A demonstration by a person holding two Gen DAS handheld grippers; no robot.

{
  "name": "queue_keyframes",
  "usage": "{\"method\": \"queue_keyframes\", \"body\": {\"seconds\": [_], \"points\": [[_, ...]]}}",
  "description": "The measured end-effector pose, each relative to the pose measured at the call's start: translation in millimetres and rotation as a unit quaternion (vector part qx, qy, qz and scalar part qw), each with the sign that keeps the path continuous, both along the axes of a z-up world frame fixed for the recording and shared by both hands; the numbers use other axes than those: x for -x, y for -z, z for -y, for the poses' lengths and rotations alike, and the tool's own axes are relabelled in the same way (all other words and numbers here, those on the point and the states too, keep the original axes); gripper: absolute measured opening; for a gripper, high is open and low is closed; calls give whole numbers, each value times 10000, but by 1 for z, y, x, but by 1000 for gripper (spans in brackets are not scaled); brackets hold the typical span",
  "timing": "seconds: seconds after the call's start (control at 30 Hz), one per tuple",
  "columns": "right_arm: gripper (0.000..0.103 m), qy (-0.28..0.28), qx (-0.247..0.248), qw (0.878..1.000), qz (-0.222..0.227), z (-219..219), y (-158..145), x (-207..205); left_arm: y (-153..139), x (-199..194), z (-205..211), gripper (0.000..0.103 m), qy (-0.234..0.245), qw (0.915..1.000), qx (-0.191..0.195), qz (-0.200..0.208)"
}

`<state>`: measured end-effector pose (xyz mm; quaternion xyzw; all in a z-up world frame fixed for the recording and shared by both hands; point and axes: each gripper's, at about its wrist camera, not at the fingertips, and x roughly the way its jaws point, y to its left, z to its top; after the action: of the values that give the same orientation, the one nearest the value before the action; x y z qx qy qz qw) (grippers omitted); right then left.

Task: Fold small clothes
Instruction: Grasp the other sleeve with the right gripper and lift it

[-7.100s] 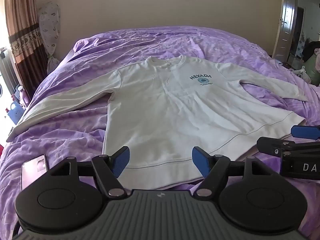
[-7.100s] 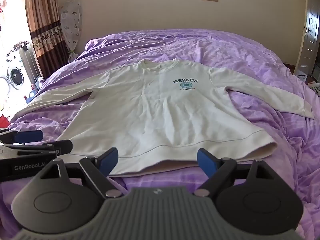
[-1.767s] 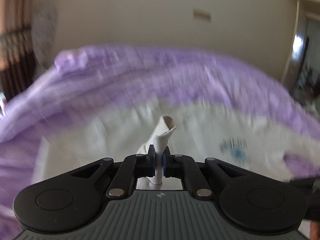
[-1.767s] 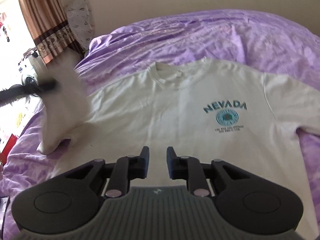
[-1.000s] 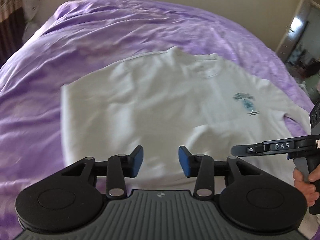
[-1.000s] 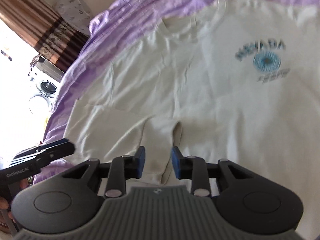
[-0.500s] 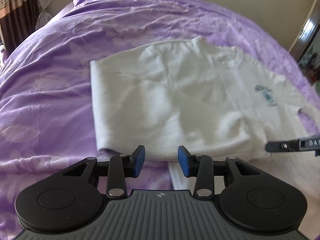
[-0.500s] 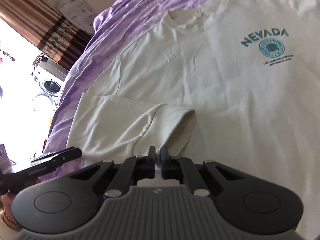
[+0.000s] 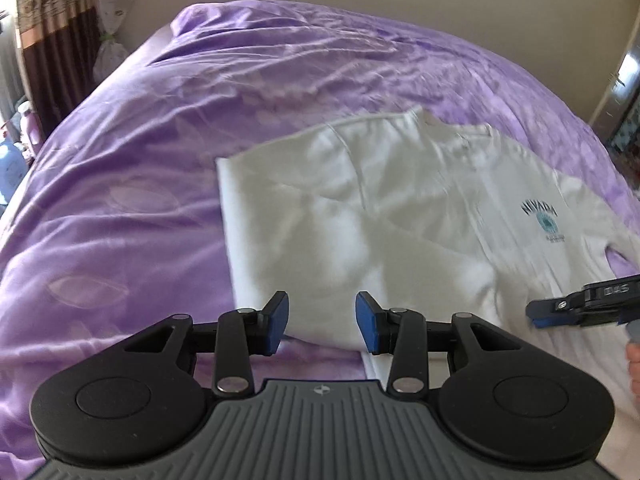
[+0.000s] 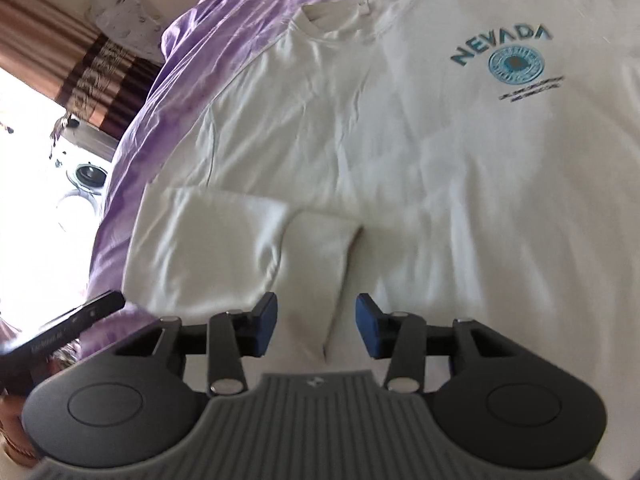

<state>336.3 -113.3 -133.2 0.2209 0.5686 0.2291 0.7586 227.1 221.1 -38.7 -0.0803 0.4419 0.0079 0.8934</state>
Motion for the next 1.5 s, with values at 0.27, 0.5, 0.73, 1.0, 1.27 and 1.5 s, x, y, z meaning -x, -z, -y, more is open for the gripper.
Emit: {"method": "queue_keyframes", "body": {"seconds": [0.27, 0.5, 0.73, 1.0, 1.27, 1.5], "points": [[13, 234, -459, 9967, -630, -11, 37, -19, -10, 5, -31, 46, -442, 9989, -39, 125], [1, -149, -251, 9987, 426, -38, -42, -23, -21, 10, -59, 46, -796, 9965, 165, 218], [1, -490, -112, 9788, 1988, -72, -185, -46, -41, 6, -73, 45, -991, 9938, 307, 394], [0, -163, 234, 9537, 2993, -34, -288, -71, -57, -15, -61, 45, -700, 9939, 513, 677], [0, 671, 928, 9696, 2161, 68, -199, -116, -3, -65, -26, 45, -467, 9922, 1124, 258], [0, 858, 1044, 9814, 1364, 101, -96, -137, 39, -112, -21, 45, -859, 9786, 1868, 29]]}}
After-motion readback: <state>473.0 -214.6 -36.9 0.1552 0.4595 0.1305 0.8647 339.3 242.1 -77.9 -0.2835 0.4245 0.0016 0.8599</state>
